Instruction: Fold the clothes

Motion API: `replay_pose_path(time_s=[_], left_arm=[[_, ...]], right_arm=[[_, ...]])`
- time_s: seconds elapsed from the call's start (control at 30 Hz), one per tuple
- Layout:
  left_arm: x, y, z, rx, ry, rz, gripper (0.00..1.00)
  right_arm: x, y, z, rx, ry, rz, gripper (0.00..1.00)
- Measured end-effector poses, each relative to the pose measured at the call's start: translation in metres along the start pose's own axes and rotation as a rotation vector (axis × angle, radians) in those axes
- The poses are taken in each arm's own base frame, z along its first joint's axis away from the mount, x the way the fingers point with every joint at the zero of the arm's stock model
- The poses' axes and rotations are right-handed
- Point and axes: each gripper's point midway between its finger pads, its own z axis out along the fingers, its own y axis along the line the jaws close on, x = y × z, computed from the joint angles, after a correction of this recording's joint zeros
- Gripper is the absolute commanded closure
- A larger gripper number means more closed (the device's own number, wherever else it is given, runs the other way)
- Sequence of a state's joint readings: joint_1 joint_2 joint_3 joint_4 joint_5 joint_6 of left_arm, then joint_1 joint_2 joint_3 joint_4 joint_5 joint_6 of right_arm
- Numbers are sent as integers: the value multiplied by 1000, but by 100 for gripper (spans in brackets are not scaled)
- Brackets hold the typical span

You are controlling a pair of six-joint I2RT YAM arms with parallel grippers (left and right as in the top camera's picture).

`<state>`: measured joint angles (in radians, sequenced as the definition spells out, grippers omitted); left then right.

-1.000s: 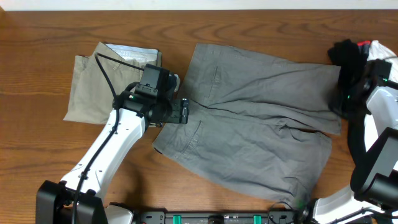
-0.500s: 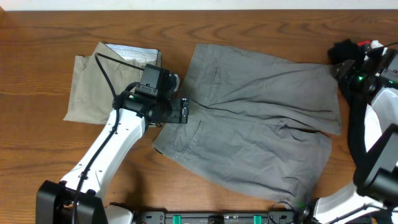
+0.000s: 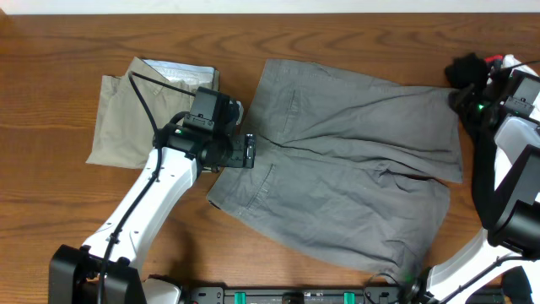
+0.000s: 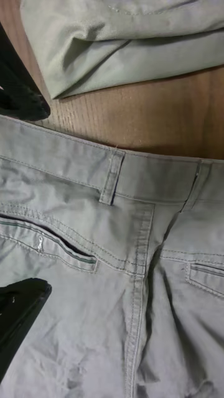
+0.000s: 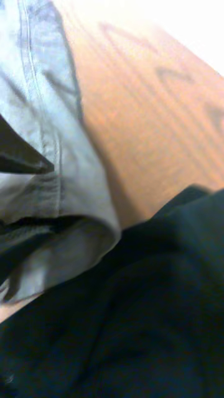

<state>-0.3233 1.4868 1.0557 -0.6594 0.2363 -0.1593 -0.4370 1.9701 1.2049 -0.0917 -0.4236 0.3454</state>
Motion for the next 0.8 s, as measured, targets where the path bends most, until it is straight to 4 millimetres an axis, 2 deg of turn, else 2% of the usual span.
replay_pose_path(time_s=[0.03,0.27,0.3,0.33,0.37,0.43,0.47,0.5,0.67,0.8], left_arm=[[0,0,0,0,0,0,17],[1,0,0,-1,2,0,17],[1,0,0,-1,2,0,17],[1,0,0,-1,2,0,17],[1,0,0,-1,2,0,17],[0,0,0,0,2,0,17],[0,0,0,0,0,0,17],[-1,0,0,1,-5,1,13],[-18,-5,-2,17,-72,16,10],[-49,-15,-13,45,-173,37,9]], right_arm=[[-4,4,0,-14,-15,-4,98],[-45,44,-5,-176,-179,-54,99],[-47,45,-6,-180,-184,-53,97],[-47,45,-6,-182,-184,-47,78],[-46,44,-5,-180,-177,-36,64],[-40,41,-4,-166,-152,-18,50],[-37,37,-3,-154,-135,-1,46],[-33,35,-3,-146,-121,9,44],[-11,17,-6,-126,-15,66,44],[11,15,-16,-144,93,90,45]])
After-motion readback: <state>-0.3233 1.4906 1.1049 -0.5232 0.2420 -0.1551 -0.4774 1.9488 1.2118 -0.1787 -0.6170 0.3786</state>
